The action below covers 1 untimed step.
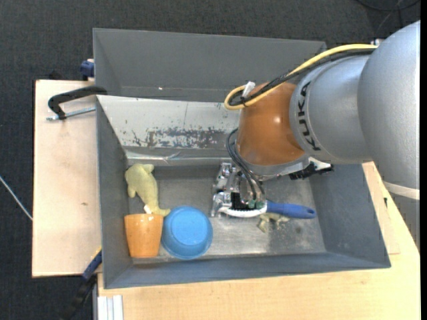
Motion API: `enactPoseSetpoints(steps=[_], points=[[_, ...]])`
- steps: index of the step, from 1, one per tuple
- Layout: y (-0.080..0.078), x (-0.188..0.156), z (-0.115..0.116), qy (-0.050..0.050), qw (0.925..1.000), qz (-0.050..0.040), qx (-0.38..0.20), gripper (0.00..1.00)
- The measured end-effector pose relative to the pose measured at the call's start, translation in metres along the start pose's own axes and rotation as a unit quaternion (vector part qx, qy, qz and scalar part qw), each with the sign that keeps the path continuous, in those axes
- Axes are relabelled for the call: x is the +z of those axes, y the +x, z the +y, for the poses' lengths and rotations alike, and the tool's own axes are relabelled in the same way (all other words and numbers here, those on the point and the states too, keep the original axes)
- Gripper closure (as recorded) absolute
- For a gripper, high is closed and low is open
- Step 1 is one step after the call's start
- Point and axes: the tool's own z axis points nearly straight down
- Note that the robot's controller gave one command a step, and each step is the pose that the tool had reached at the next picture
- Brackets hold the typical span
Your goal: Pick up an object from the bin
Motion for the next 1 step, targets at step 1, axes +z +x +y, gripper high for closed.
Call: enactPoseSetpoints(steps=[1], points=[[0.0211,-0.1087,-0.0127,0.000,0.9974,-0.0055,-0.072,1.00]])
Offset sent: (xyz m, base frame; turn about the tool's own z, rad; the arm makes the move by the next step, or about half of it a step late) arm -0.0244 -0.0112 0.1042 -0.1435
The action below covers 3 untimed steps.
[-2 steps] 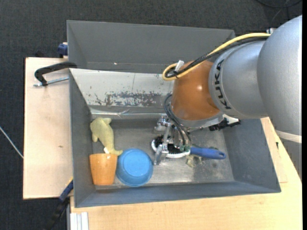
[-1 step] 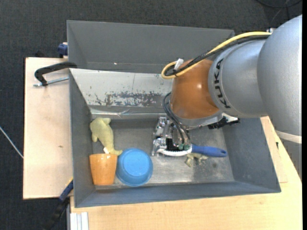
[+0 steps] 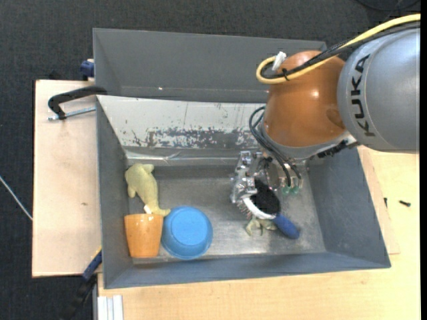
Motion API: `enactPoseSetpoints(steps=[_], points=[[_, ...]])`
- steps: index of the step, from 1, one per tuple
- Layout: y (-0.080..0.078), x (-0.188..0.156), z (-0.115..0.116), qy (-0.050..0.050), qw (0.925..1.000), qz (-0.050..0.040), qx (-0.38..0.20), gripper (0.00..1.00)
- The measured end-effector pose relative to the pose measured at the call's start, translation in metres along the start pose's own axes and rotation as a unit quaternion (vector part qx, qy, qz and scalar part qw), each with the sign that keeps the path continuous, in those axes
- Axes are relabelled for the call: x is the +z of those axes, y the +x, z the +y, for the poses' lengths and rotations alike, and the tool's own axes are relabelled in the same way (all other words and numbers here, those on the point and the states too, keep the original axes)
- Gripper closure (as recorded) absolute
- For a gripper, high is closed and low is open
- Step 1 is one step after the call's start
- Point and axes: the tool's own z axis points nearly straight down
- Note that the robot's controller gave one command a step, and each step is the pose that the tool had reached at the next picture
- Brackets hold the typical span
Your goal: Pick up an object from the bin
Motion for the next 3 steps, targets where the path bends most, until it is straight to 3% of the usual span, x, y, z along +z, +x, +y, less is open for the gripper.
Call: enactPoseSetpoints(steps=[1,2,3], points=[[0.001,0.004,0.000,0.000,1.0000,0.0031,0.000,0.00],[-0.010,0.117,-0.088,-0.005,0.9982,0.0061,-0.059,0.00],[-0.011,0.118,-0.089,-0.002,0.9981,0.0014,-0.061,1.00]])
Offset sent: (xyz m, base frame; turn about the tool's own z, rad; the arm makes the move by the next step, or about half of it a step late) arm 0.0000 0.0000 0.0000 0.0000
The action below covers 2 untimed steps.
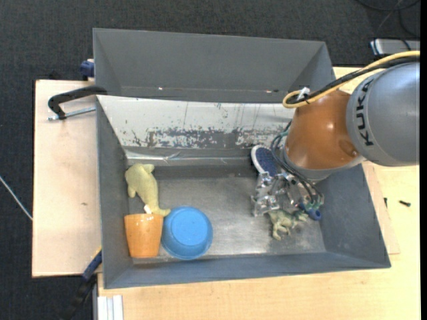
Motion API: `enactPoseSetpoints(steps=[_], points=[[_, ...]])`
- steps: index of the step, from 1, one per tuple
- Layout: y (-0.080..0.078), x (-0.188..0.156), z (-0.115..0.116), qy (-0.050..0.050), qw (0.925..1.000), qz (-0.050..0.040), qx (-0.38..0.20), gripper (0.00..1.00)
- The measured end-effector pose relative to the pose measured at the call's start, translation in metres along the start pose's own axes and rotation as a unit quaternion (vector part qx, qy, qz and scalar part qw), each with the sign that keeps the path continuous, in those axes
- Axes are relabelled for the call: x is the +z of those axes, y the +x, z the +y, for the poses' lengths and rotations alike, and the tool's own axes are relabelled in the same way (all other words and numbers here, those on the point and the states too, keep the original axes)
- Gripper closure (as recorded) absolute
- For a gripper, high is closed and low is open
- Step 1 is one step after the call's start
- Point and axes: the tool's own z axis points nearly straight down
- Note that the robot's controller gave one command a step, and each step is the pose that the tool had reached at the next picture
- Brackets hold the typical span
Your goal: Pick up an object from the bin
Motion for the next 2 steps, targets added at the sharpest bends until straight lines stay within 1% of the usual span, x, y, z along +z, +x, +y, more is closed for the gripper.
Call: enactPoseSetpoints(steps=[1,2], points=[[-0.002,-0.099,-0.020,0.003,0.9998,-0.0019,0.021,1.00],[-0.011,-0.163,-0.017,0.003,0.9950,-0.0009,-0.099,1.00]])
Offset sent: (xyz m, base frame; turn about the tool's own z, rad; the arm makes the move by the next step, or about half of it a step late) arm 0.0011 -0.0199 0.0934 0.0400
